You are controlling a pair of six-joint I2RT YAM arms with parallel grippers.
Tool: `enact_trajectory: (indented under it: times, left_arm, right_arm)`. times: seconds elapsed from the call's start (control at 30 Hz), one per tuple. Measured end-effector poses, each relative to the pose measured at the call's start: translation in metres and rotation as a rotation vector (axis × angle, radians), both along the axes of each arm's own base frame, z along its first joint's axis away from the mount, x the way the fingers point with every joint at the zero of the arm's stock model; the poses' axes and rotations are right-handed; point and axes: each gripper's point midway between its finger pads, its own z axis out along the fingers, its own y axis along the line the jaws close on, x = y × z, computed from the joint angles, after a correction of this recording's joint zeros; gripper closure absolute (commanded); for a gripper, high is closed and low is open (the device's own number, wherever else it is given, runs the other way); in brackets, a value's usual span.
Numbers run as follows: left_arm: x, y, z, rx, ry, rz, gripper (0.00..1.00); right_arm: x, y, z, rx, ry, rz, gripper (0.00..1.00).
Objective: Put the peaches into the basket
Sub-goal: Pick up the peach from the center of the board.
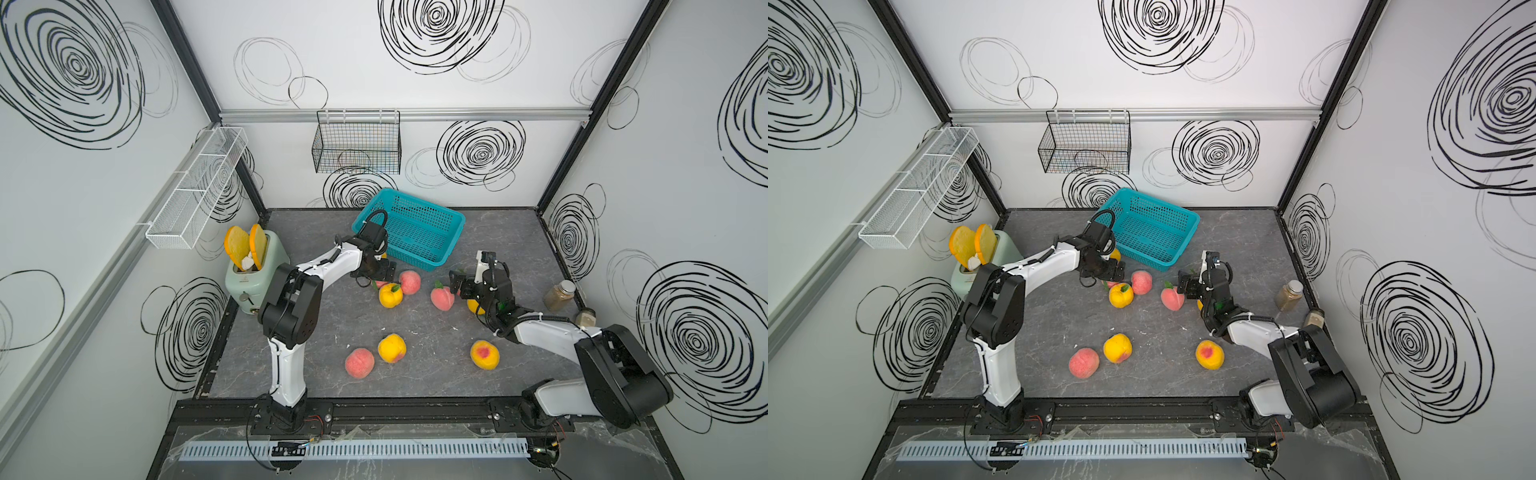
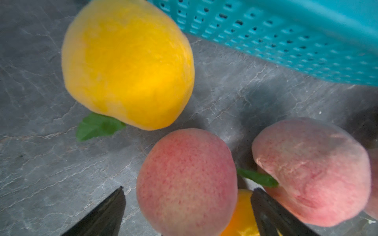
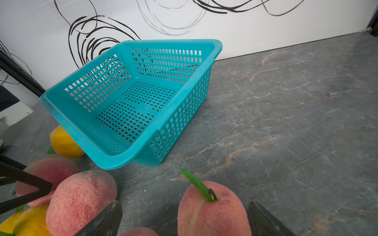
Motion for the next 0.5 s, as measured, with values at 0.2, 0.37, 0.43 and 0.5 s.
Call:
enact_trajectory:
  times: [0.2,0.37,0.43,0.5]
  left_arm:
    - [0.0,-0.002,-0.012,-0.002,0.02,-0.005,0.02]
    - [-0.001,-0.003,-0.017,-0.003,0.031,-0.009,0.06]
    - [-0.001,-0.004,-0.016,-0.01,0.032,-0.013,0.06]
    - [-0.002,-0.005,-0.016,-0.015,0.034,-0.016,0.08]
  right_arm:
    - [0.0,-0.001,0.0,-0.004,-0.002,-0.006,0.01]
    - [0.0,-0.001,0.0,-0.004,-0.002,-0.004,0.01]
    - [0.0,-0.001,0.0,-0.004,-0.002,-0.004,0.01]
    - [0.0,0.0,0.0,-0.004,-0.002,-0.004,0.01]
